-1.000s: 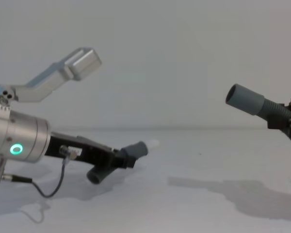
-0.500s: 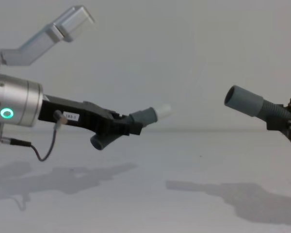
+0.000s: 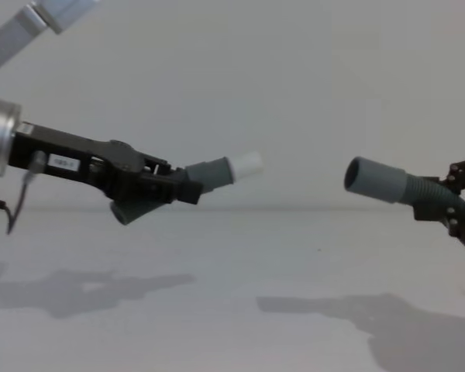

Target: Use both hands to pick up one end of the pipe from the table, align the ends, and insert them.

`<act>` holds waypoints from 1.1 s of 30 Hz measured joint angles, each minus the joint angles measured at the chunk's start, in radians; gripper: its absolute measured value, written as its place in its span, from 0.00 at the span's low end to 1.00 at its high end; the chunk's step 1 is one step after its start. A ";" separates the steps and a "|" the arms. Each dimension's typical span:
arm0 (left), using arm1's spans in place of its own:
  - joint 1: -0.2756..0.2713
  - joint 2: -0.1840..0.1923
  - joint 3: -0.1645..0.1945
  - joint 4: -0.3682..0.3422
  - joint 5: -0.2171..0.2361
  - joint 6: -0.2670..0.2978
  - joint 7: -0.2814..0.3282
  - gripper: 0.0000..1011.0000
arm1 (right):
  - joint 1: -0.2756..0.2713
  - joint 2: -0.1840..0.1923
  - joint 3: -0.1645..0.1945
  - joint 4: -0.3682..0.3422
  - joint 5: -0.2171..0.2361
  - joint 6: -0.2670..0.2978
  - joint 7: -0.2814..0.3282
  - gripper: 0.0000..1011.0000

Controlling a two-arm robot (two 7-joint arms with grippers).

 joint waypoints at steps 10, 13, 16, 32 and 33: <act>-0.048 0.029 0.025 0.051 -0.027 -0.041 -0.153 0.32 | 0.005 -0.019 -0.013 0.000 -0.124 -0.058 -0.067 0.18; -0.062 0.030 0.032 0.069 -0.035 -0.052 -0.188 0.32 | 0.005 -0.024 -0.015 -0.003 -0.149 -0.061 -0.084 0.18; -0.068 0.028 0.036 0.080 -0.040 -0.057 -0.204 0.32 | 0.004 -0.027 -0.018 -0.006 -0.169 -0.061 -0.099 0.18; -0.078 -0.027 0.064 0.146 -0.075 -0.079 -0.245 0.32 | -0.003 -0.033 -0.022 -0.015 -0.224 -0.056 -0.147 0.18; -0.078 -0.029 0.065 0.148 -0.077 -0.079 -0.247 0.32 | -0.003 -0.033 -0.022 -0.015 -0.225 -0.056 -0.148 0.18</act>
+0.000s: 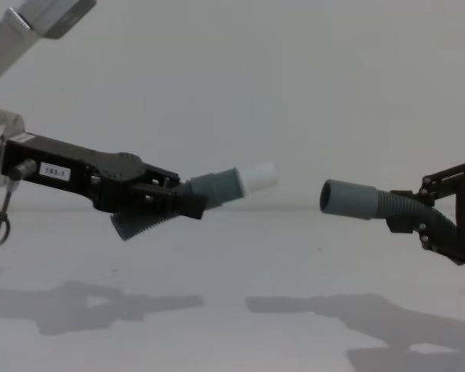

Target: Use both hands to pick up one end of the pipe from the table, align the ends, and insert them.

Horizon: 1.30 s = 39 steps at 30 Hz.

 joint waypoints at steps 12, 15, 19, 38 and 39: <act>-0.012 -0.036 0.028 0.038 -0.008 -0.006 -0.020 0.32 | -0.001 -0.001 -0.001 -0.002 -0.012 0.002 -0.010 0.18; -0.017 -0.043 0.035 0.048 -0.008 -0.007 -0.025 0.32 | -0.002 -0.001 -0.001 -0.002 -0.013 0.002 -0.011 0.18; -0.025 -0.053 0.045 0.062 -0.008 -0.007 -0.030 0.32 | -0.002 -0.002 -0.001 -0.002 -0.014 0.003 -0.013 0.18; -0.096 -0.077 0.099 0.124 0.025 0.014 -0.055 0.32 | -0.002 -0.002 -0.001 -0.003 -0.017 0.004 -0.015 0.18; -0.105 -0.078 0.104 0.131 0.028 0.016 -0.058 0.32 | -0.002 -0.002 -0.001 -0.003 -0.018 0.004 -0.015 0.18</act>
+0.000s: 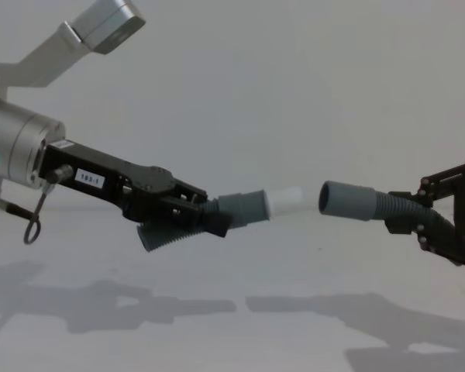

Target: Use both hands to pick up one end of the pipe from the table, align the ends, and insert them.

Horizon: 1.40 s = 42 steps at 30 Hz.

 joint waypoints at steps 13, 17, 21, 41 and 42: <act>-0.056 -0.023 0.031 0.059 0.017 0.006 -0.026 0.32 | 0.000 0.000 0.000 0.000 -0.001 -0.001 -0.001 0.18; -0.073 -0.036 0.041 0.083 0.020 0.006 -0.034 0.32 | 0.000 0.000 0.000 0.000 -0.001 -0.001 -0.001 0.18; -0.084 -0.046 0.048 0.100 0.022 0.003 -0.040 0.32 | 0.000 0.000 0.000 0.000 -0.001 -0.001 -0.001 0.18; -0.136 -0.093 0.084 0.179 0.028 -0.017 -0.069 0.32 | 0.000 0.000 0.000 0.000 -0.001 -0.001 -0.001 0.18; -0.136 -0.094 0.085 0.180 0.028 -0.017 -0.069 0.32 | 0.000 0.000 0.000 0.000 -0.001 -0.001 -0.001 0.18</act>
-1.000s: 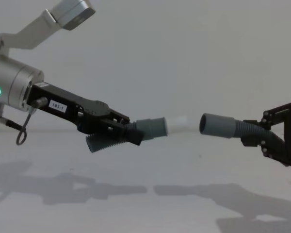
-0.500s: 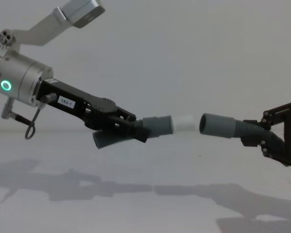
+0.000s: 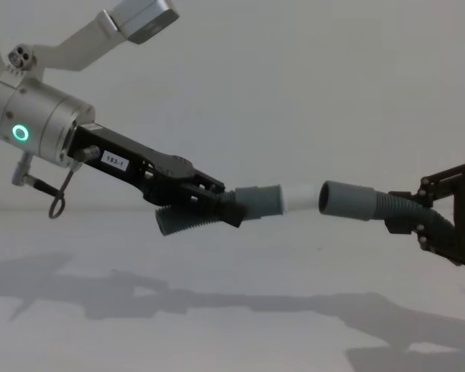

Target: Use both hands to pick up one end of the pipe from the table, align the ends, and insert them.

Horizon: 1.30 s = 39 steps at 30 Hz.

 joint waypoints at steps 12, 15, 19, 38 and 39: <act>-0.004 0.000 0.008 -0.003 -0.010 0.005 0.003 0.32 | 0.000 0.000 0.000 0.000 0.000 0.000 0.000 0.18; -0.003 0.003 0.008 -0.008 -0.014 0.009 0.007 0.32 | 0.000 0.000 0.000 0.000 0.000 0.000 0.000 0.18; -0.001 0.007 0.008 -0.016 -0.018 0.013 0.013 0.32 | 0.000 0.000 0.000 0.000 0.000 0.000 0.000 0.18; 0.014 0.037 0.008 -0.068 -0.043 0.038 0.040 0.32 | 0.000 0.000 0.000 0.000 0.000 0.000 0.000 0.18; 0.015 0.039 0.008 -0.071 -0.044 0.040 0.041 0.32 | 0.000 0.000 0.000 0.000 0.000 0.000 0.000 0.18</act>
